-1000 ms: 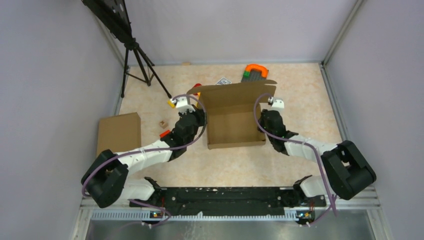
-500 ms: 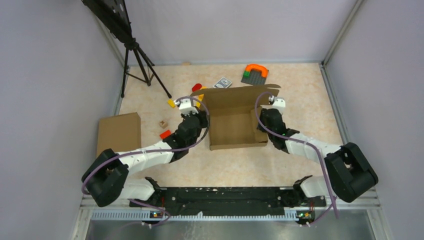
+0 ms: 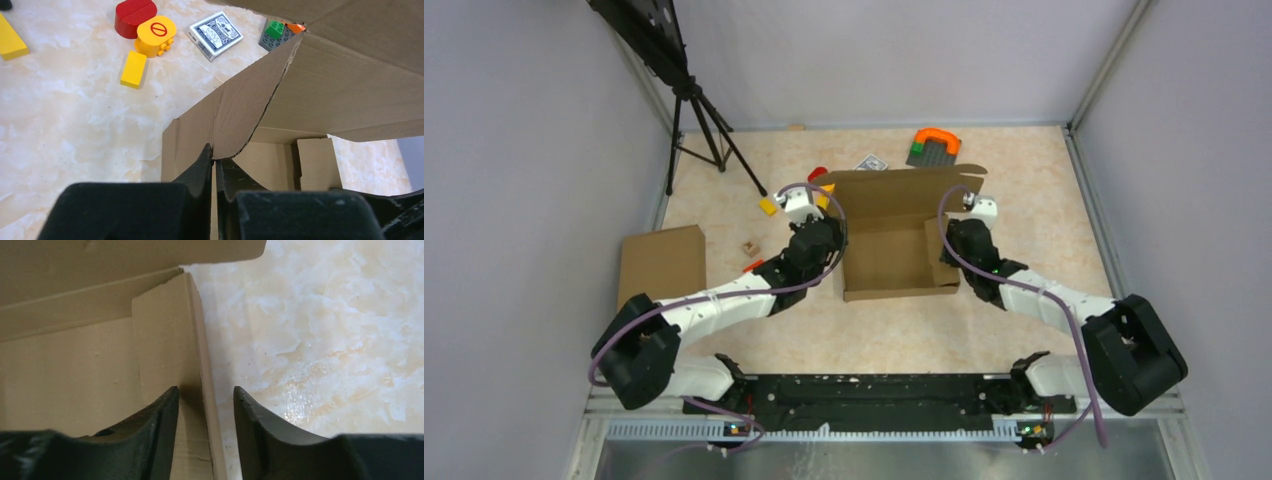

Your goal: Fold the paper box

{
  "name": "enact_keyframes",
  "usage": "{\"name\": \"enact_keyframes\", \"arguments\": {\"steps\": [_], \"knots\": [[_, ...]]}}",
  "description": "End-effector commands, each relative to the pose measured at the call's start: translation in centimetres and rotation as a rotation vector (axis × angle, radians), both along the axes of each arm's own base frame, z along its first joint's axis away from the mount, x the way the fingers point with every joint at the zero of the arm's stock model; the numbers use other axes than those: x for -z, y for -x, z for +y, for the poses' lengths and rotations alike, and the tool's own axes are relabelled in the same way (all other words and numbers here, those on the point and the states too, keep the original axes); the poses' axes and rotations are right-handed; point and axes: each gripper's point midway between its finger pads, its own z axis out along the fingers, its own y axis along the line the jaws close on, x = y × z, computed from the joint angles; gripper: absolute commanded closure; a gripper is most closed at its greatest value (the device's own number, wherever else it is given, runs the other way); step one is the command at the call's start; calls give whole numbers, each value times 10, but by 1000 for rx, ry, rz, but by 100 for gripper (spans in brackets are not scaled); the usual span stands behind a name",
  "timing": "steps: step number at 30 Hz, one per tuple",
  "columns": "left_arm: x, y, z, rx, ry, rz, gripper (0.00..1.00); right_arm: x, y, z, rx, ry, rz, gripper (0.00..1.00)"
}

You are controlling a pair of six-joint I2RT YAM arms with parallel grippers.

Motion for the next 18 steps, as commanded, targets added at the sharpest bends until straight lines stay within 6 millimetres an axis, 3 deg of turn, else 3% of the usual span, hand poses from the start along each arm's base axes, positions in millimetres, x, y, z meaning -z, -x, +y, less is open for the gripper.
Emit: {"name": "enact_keyframes", "arguments": {"steps": [1, 4, 6, 12, 18], "knots": [[11, 2, -7, 2, 30, 57, 100, 6, 0, 8, -33, 15, 45, 60], [17, 4, -6, -4, 32, 66, 100, 13, 2, 9, -36, 27, 80, 76], [21, 5, -6, -6, 35, 65, 100, 15, 3, 9, -39, 26, 85, 78], [27, 10, -4, -16, 41, 67, 100, 9, 4, 11, -53, 9, 66, 55], [27, 12, -7, -15, 64, 76, 100, 2, 5, 11, -65, 9, 52, 56]]}}
